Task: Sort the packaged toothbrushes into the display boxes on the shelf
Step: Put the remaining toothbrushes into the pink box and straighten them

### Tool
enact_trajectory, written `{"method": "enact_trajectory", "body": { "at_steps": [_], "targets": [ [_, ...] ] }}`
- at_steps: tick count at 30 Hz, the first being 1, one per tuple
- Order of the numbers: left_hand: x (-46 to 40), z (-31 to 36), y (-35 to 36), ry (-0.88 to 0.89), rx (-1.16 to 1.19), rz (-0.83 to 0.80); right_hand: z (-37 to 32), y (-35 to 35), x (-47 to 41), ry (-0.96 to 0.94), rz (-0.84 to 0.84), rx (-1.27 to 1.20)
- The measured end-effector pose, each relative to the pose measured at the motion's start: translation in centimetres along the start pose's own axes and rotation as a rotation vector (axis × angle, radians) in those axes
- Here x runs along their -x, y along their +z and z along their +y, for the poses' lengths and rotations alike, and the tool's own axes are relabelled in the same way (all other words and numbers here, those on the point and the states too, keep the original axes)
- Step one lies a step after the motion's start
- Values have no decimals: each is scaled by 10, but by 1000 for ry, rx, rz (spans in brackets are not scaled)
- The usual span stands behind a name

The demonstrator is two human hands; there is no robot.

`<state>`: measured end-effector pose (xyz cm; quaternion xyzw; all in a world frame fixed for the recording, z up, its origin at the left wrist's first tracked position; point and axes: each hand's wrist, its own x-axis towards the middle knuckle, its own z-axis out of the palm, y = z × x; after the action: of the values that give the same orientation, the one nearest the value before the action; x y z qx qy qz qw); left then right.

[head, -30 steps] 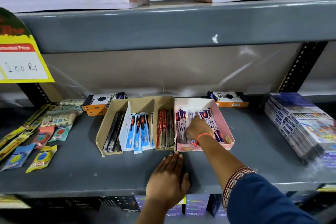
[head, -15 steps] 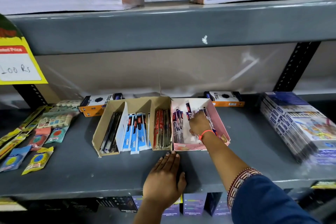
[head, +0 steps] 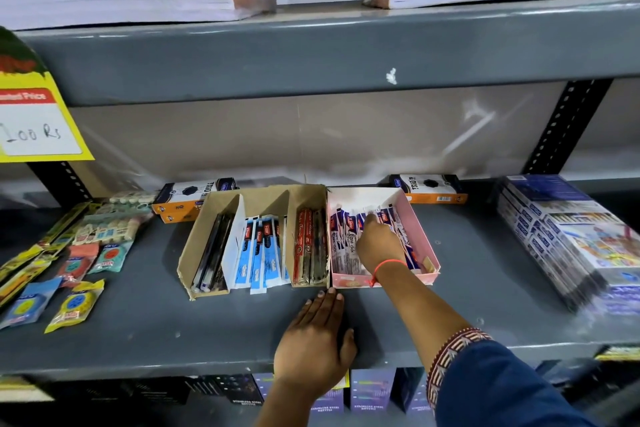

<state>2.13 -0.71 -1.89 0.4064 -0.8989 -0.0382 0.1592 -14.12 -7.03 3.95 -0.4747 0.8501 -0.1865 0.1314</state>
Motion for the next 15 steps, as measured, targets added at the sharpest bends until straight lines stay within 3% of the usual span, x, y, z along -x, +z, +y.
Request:
{"method": "enact_trajectory", "body": {
  "at_steps": [6,15],
  "targets": [
    [0,0,-1,5,29,-1,10,-8,-2,20,99,143],
    [0,0,0,9,20,10,16,-9,-1,21,11,264]
  ]
}}
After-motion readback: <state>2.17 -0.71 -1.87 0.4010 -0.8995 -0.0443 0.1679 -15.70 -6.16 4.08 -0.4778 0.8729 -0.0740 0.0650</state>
